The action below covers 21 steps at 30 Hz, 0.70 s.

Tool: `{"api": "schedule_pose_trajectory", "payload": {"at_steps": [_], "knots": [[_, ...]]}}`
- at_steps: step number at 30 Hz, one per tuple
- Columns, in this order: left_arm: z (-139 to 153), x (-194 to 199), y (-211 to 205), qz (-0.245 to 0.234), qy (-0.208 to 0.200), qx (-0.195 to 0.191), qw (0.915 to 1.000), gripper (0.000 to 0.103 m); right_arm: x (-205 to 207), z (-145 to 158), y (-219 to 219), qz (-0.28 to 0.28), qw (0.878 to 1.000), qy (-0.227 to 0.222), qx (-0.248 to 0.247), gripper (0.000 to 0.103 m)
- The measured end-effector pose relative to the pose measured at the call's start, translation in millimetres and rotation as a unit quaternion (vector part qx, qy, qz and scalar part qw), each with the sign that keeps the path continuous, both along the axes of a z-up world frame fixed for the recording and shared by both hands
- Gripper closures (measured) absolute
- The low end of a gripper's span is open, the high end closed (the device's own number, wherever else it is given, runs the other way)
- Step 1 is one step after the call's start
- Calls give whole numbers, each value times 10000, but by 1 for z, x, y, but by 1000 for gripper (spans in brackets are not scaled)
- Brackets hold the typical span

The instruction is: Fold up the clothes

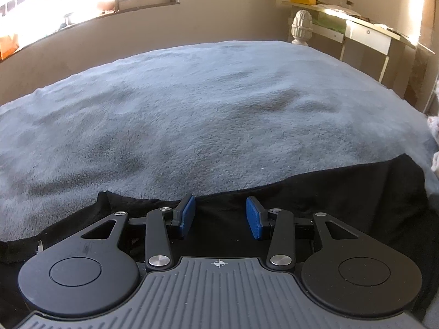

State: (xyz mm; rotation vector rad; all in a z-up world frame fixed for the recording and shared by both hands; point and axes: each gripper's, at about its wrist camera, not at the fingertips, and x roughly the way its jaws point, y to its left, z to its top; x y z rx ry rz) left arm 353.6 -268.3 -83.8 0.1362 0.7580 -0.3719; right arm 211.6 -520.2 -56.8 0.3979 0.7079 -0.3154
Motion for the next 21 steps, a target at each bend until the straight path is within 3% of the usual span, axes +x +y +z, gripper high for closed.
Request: {"api": "schedule_pose_trajectory", "payload": {"at_steps": [2, 4, 7, 9, 12, 15, 17, 19, 21], "knots": [[-1, 0, 0, 30, 2, -2, 10000, 62, 11, 3, 14, 378, 9993, 2, 69, 103], [0, -1, -1, 38, -13, 23, 10000, 62, 24, -8, 11, 333, 9992, 173, 131, 103], [0, 0, -1, 33, -7, 44, 10000, 62, 22, -14, -7, -494, 9982, 264, -208, 103], [0, 0, -1, 24, -10, 43, 10000, 62, 18, -4, -3, -549, 9978, 143, -357, 103], [-1, 0, -2, 41, -39, 64, 10000, 61, 21, 9, 21, 34, 9985, -56, -544, 103], [-1, -1, -3, 71, -61, 94, 9999, 61, 45, -4, 24, 454, 9985, 139, -285, 103], [0, -2, -4, 85, -59, 112, 9999, 61, 51, -17, -2, -135, 9995, 277, -93, 103], [0, 0, -4, 81, -30, 116, 9999, 61, 47, -17, -30, -779, 9966, 140, 212, 103], [2, 2, -2, 64, 35, 38, 10000, 61, 41, -6, -32, -872, 9961, 36, 152, 103]]}}
